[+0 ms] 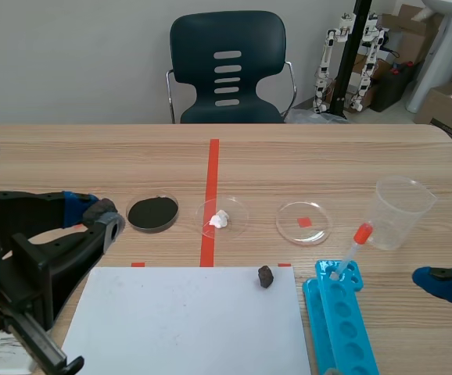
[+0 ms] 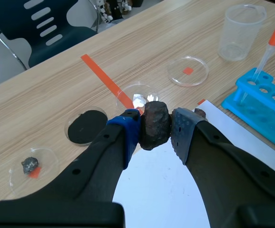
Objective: Put the middle mineral back
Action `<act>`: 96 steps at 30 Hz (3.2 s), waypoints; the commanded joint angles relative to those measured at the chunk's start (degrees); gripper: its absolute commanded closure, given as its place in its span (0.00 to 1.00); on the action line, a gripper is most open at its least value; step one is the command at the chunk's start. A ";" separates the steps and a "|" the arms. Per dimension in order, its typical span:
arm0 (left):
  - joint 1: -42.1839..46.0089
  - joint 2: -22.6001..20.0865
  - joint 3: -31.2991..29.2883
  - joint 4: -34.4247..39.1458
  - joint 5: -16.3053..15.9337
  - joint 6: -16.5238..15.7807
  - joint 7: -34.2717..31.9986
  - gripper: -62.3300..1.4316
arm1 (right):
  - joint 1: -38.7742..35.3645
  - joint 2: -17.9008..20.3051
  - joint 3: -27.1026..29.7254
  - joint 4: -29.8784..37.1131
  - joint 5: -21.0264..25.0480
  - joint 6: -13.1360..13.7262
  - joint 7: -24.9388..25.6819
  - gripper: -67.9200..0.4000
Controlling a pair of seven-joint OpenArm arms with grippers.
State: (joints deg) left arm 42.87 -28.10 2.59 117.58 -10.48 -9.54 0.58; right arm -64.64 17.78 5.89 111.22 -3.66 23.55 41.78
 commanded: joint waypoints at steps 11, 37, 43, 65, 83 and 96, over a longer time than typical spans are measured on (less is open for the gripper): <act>-4.57 2.36 1.51 -3.28 -0.35 -0.07 -0.81 0.82 | -0.09 0.00 0.15 0.50 0.61 0.04 0.85 0.06; -34.36 11.28 16.90 -32.87 -0.87 0.04 25.00 0.82 | -0.09 0.00 0.15 0.50 0.61 0.04 0.85 0.06; -38.42 13.38 19.71 -37.40 -3.06 1.46 31.43 0.82 | -0.09 0.00 0.15 0.50 0.61 0.04 0.85 0.06; -44.35 19.78 20.00 -48.22 -3.45 5.38 33.86 0.81 | -0.09 0.00 0.15 0.50 0.61 0.04 0.85 0.06; -43.32 19.30 19.78 -46.84 -3.87 6.86 32.26 0.00 | -0.09 0.00 0.15 0.50 0.61 0.04 0.85 0.06; -35.08 12.96 19.78 -28.28 -3.41 6.88 26.97 0.00 | -0.09 0.00 0.15 0.50 0.61 0.04 0.85 0.06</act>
State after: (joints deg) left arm 7.75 -14.81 22.70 87.96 -13.91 -2.79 28.77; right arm -64.64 17.78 5.89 111.22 -3.66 23.55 41.78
